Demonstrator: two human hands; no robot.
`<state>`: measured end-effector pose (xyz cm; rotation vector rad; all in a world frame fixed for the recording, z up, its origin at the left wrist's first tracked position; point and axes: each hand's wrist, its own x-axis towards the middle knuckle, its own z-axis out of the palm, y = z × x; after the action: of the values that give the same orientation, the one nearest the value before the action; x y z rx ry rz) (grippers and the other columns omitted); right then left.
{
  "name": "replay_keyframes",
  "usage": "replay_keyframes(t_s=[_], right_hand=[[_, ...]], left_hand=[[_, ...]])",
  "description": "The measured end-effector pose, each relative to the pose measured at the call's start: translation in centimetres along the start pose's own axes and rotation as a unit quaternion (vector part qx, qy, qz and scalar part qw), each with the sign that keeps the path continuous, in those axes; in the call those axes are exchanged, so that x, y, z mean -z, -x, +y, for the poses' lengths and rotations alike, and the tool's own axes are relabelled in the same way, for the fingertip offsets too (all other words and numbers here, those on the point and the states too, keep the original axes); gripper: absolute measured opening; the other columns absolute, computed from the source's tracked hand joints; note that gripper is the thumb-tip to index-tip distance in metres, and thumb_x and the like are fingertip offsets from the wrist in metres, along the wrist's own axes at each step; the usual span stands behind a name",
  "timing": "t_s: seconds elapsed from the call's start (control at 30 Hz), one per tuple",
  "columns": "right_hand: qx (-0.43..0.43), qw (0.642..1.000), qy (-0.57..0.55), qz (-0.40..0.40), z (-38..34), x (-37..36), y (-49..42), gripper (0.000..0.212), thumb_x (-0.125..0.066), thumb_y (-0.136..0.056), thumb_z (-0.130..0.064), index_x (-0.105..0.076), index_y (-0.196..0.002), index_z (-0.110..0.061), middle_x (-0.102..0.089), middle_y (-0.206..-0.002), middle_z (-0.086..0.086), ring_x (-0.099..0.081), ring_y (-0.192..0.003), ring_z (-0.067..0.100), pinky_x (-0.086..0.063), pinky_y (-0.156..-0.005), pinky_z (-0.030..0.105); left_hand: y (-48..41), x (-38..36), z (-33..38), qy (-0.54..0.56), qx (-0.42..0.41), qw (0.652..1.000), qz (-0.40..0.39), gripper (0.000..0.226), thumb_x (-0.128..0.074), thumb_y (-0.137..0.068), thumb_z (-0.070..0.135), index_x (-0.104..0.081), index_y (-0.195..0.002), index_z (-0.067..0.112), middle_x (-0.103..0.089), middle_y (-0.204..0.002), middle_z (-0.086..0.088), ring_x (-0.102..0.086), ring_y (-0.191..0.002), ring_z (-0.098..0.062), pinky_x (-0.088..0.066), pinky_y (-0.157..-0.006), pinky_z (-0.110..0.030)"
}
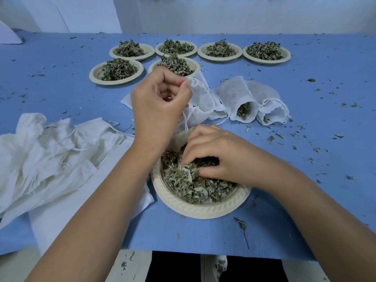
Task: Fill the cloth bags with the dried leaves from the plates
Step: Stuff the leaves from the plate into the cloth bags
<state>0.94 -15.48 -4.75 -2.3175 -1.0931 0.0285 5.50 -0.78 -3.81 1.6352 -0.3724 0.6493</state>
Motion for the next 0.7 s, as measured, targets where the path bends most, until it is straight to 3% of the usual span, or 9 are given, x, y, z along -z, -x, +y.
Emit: replay_keyframes(t_s=[0.07, 0.17, 0.33, 0.43, 0.6, 0.7], right_hand=[[-0.005, 0.999, -0.041, 0.032, 0.0, 0.4, 0.1, 0.022, -0.071, -0.076, 0.004, -0.075, -0.095, -0.006, -0.070, -0.092, 0.001, -0.052, -0.091, 0.006, -0.041, -0.090, 0.021], [-0.040, 0.989, -0.108, 0.089, 0.1, 1.3, 0.5, 0.024, -0.068, -0.076, 0.009, -0.074, -0.091, -0.008, -0.070, -0.090, 0.000, -0.062, -0.076, 0.012, -0.052, -0.075, 0.025], [-0.058, 0.958, -0.214, 0.180, 0.2, 2.2, 0.8, 0.020, -0.067, -0.072, -0.002, -0.069, -0.088, -0.014, -0.069, -0.088, 0.000, -0.067, -0.087, 0.019, -0.054, -0.085, 0.031], [-0.036, 0.941, -0.246, 0.230, 0.4, 2.2, 0.8, 0.025, -0.067, -0.073, 0.008, -0.064, -0.087, -0.013, -0.066, -0.088, 0.003, -0.064, -0.086, 0.019, -0.054, -0.079, 0.036], [0.009, 0.901, -0.282, 0.331, 0.2, 1.7, 0.6, 0.036, -0.062, -0.075, 0.016, -0.061, -0.096, -0.013, -0.067, -0.085, -0.009, -0.065, -0.081, 0.003, -0.051, -0.074, 0.018], [0.011, 0.886, -0.284, 0.368, -0.1, 1.6, 0.5, 0.034, -0.061, -0.077, 0.014, -0.061, -0.095, -0.016, -0.067, -0.086, -0.011, -0.066, -0.080, 0.006, -0.054, -0.068, 0.020]], left_hand=[[0.0, 0.0, 0.0, -0.002, 0.001, 1.000, 0.003, 0.021, -0.066, -0.088, 0.008, -0.058, -0.073, 0.020, -0.055, -0.056, 0.008, -0.048, -0.045, -0.007, -0.043, -0.046, -0.023], [-0.1, 0.1, 0.0, -0.001, 0.002, 1.000, 0.010, 0.020, -0.066, -0.088, 0.008, -0.059, -0.073, 0.019, -0.055, -0.056, 0.008, -0.048, -0.045, -0.008, -0.043, -0.046, -0.024], [-0.1, 0.2, -0.1, -0.001, 0.005, 1.000, 0.009, 0.018, -0.066, -0.088, 0.007, -0.059, -0.074, 0.016, -0.055, -0.056, 0.007, -0.048, -0.043, -0.009, -0.043, -0.045, -0.024], [-0.2, 0.1, -0.3, 0.004, 0.006, 1.000, -0.014, 0.021, -0.067, -0.087, 0.005, -0.059, -0.073, 0.018, -0.055, -0.056, 0.009, -0.049, -0.047, -0.006, -0.043, -0.048, -0.022], [-0.1, -0.1, -0.8, 0.017, -0.001, 0.997, -0.079, 0.019, -0.070, -0.086, 0.004, -0.060, -0.075, 0.016, -0.062, -0.065, -0.002, -0.057, -0.060, -0.012, -0.048, -0.059, -0.024], [-0.2, -0.1, -1.2, 0.011, -0.017, 0.995, -0.097, 0.022, -0.071, -0.086, 0.005, -0.059, -0.075, 0.020, -0.062, -0.066, -0.004, -0.056, -0.061, -0.013, -0.049, -0.059, -0.022]])
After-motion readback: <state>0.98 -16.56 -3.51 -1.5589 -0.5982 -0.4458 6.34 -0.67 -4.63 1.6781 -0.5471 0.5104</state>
